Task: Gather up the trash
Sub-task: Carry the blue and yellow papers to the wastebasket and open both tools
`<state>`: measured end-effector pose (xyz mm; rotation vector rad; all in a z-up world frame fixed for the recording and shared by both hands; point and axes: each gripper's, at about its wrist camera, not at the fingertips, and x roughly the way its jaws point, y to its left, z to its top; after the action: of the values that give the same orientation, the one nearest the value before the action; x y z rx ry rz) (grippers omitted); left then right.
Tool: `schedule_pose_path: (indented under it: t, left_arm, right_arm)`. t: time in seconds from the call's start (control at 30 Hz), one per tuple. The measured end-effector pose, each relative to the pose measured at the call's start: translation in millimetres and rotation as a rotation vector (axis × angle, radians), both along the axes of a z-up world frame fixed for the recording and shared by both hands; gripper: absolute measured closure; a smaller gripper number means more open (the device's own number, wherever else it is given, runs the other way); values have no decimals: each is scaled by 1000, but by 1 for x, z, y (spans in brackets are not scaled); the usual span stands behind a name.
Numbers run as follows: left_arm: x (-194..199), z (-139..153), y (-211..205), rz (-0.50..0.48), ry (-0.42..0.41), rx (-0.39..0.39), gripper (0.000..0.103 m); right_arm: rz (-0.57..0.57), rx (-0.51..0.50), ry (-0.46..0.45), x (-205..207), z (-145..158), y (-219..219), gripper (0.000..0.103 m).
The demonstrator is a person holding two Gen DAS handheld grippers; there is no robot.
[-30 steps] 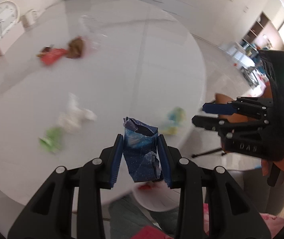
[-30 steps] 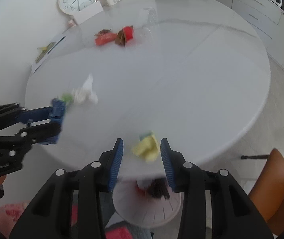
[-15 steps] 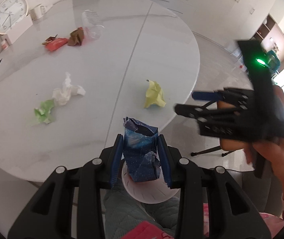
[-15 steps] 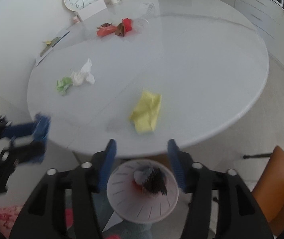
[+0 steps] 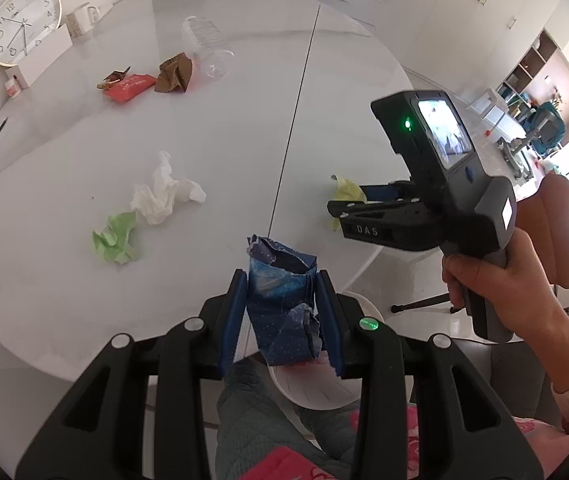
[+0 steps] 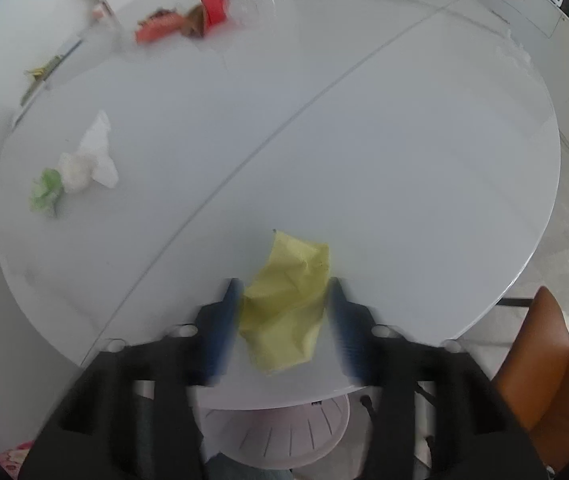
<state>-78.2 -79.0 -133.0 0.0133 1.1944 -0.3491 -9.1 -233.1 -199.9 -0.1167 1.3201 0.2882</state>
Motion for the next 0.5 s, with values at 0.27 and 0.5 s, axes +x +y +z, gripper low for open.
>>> schedule_pose_path:
  t: [0.27,0.5]
  left_arm:
    - [9,-1,-1,-45,4,0,68]
    - [-6,2,-20,-85,2,-16,68]
  right_arm:
    - [-4,40,-4,-9,15,-6,64]
    - [28,124,-5,-73,65,-32,64]
